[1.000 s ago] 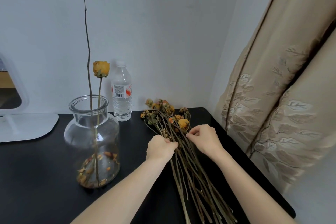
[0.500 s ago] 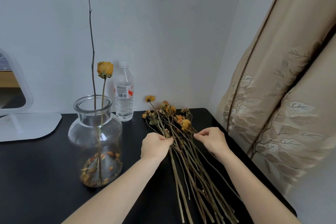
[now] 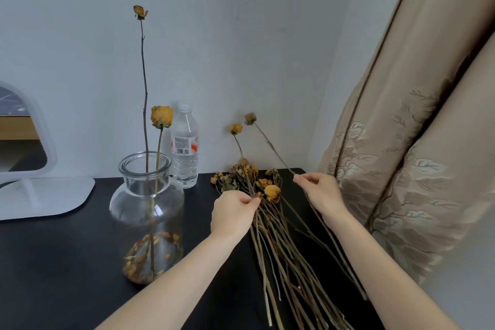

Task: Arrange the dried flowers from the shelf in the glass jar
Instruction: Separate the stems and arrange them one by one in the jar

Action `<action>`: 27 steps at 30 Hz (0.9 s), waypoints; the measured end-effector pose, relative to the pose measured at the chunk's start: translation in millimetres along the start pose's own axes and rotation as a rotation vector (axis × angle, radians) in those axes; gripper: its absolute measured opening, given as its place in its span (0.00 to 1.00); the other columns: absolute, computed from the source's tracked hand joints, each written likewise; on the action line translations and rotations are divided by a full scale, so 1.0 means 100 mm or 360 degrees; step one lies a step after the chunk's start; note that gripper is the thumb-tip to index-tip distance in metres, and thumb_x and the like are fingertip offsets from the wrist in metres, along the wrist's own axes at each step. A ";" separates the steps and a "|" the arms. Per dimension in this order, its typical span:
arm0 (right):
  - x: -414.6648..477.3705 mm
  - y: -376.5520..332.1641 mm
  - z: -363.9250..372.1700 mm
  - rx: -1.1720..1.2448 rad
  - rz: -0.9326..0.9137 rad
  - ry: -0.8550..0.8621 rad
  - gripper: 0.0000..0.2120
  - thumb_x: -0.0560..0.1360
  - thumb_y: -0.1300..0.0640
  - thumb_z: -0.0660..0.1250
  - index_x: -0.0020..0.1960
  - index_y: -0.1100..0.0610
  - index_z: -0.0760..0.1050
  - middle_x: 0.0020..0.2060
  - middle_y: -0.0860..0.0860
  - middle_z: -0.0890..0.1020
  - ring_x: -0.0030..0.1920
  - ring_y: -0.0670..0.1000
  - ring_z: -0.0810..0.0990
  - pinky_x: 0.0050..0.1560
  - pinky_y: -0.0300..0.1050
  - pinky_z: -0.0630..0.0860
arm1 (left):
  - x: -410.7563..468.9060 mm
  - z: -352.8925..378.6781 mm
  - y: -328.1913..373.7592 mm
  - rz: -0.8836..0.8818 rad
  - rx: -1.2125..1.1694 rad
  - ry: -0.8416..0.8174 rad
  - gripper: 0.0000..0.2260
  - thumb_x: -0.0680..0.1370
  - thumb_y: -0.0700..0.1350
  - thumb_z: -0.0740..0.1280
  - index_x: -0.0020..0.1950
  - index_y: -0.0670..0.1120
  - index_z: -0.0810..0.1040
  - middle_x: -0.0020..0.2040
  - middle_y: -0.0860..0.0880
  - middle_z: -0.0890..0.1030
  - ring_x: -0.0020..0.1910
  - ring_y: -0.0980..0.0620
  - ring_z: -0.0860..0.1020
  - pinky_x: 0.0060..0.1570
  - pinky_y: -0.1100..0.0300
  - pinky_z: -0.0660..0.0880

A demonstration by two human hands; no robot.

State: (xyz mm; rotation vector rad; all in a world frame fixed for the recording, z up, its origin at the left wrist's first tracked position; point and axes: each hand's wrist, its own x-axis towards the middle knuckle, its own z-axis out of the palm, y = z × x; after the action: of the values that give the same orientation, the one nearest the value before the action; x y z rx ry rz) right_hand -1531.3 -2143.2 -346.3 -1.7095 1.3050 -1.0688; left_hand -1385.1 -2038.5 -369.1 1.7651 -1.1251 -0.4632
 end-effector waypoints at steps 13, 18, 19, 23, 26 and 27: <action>-0.05 -1.25 -0.09 0.0637 -0.0303 -0.0278 0.07 0.77 0.55 0.64 0.43 0.55 0.78 0.22 0.43 0.69 0.23 0.42 0.66 0.30 0.37 0.67 | -0.04 -0.86 0.80 0.0403 -0.0185 0.0198 0.07 0.76 0.48 0.66 0.45 0.47 0.82 0.38 0.56 0.79 0.36 0.65 0.74 0.34 0.75 0.66; -0.19 -1.93 -0.01 0.0914 -0.0525 -0.0295 0.10 0.78 0.58 0.63 0.40 0.57 0.78 0.24 0.46 0.69 0.23 0.44 0.64 0.28 0.38 0.62 | -0.10 -1.43 1.13 0.0579 -0.0217 0.0394 0.09 0.75 0.49 0.67 0.47 0.45 0.83 0.45 0.51 0.83 0.44 0.58 0.78 0.39 0.74 0.67; -0.22 -2.05 0.03 0.0964 -0.0551 -0.0298 0.11 0.78 0.59 0.62 0.39 0.58 0.78 0.25 0.48 0.69 0.23 0.45 0.64 0.29 0.39 0.61 | -0.11 -1.53 1.18 0.0603 -0.0222 0.0440 0.09 0.75 0.48 0.67 0.47 0.45 0.83 0.46 0.51 0.83 0.46 0.57 0.78 0.40 0.73 0.67; -0.34 -2.51 0.19 0.1080 -0.0641 -0.0301 0.12 0.79 0.59 0.61 0.38 0.57 0.77 0.27 0.48 0.68 0.23 0.43 0.64 0.30 0.38 0.62 | -0.10 -2.00 1.36 0.0693 -0.0274 0.0635 0.07 0.75 0.46 0.67 0.43 0.46 0.83 0.46 0.47 0.84 0.49 0.52 0.79 0.46 0.66 0.69; -0.38 -2.72 0.29 0.1172 -0.0726 -0.0297 0.13 0.79 0.60 0.60 0.38 0.56 0.77 0.27 0.48 0.68 0.23 0.42 0.65 0.28 0.35 0.64 | -0.06 -2.31 1.41 0.0718 -0.0286 0.0780 0.07 0.75 0.46 0.68 0.42 0.45 0.83 0.41 0.47 0.83 0.46 0.51 0.78 0.46 0.63 0.69; -0.40 -2.77 0.33 0.1199 -0.0753 -0.0298 0.13 0.79 0.60 0.60 0.38 0.56 0.77 0.27 0.48 0.69 0.22 0.41 0.66 0.27 0.35 0.64 | -0.05 -2.39 1.41 0.0727 -0.0275 0.0821 0.08 0.75 0.47 0.68 0.43 0.44 0.83 0.36 0.47 0.81 0.40 0.52 0.76 0.44 0.63 0.68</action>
State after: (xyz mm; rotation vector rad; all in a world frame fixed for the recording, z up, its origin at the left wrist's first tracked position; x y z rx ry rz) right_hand -1403.9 -2040.1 -117.3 -1.4834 0.2873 -1.3913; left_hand -1285.0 -1927.4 -135.2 1.3126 -1.0303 0.1642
